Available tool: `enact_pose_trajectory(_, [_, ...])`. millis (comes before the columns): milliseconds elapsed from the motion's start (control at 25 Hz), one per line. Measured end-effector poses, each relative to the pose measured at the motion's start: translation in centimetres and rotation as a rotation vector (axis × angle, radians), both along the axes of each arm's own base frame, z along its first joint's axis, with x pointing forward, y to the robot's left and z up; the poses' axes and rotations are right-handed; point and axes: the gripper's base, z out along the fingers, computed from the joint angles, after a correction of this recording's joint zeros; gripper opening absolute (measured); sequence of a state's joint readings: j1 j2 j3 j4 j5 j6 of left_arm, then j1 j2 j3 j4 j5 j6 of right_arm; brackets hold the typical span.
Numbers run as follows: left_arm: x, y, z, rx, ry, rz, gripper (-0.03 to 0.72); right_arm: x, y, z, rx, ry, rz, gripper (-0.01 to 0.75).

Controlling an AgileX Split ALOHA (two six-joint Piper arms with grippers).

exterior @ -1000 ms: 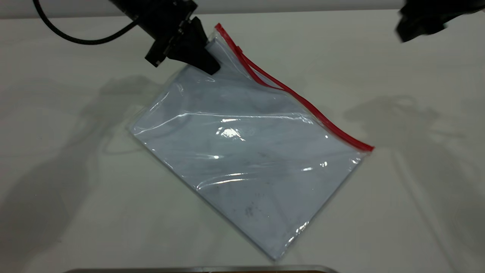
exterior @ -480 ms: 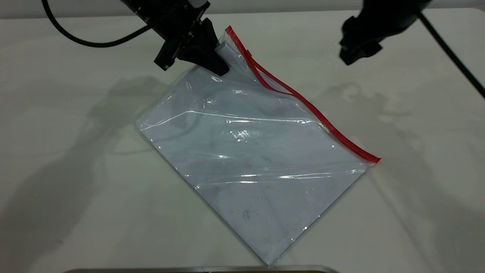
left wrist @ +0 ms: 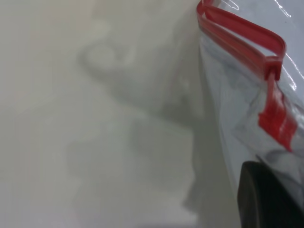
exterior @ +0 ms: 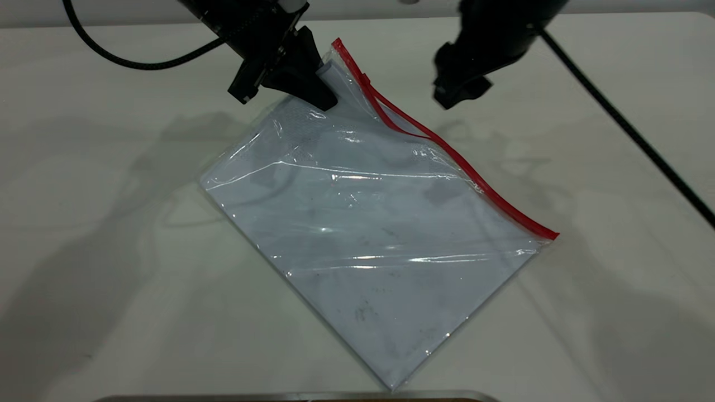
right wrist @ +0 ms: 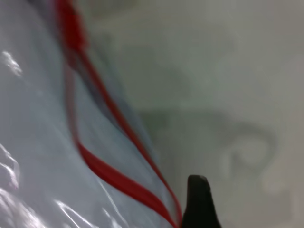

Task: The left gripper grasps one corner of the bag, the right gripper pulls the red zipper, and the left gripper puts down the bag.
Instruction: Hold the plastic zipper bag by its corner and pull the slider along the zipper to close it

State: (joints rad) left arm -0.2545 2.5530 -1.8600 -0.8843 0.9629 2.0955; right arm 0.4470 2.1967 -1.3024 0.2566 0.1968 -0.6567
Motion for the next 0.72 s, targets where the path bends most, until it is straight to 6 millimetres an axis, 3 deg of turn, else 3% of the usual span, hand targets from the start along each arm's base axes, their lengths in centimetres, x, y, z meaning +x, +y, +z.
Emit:
enact_pose_trajectory(240, [0.0,0.0,0.0,0.002,-0.003,0.0,0.053,-0.1,2.8,-0.3,0.037,-0.005,0.07,0.578])
enact_pose_trajectory(720, [0.1,-0.4,-0.1,0.012,-0.03,0.008,0.053,-0.6,4.3,1.1,0.07,0.142,0.225,0.578])
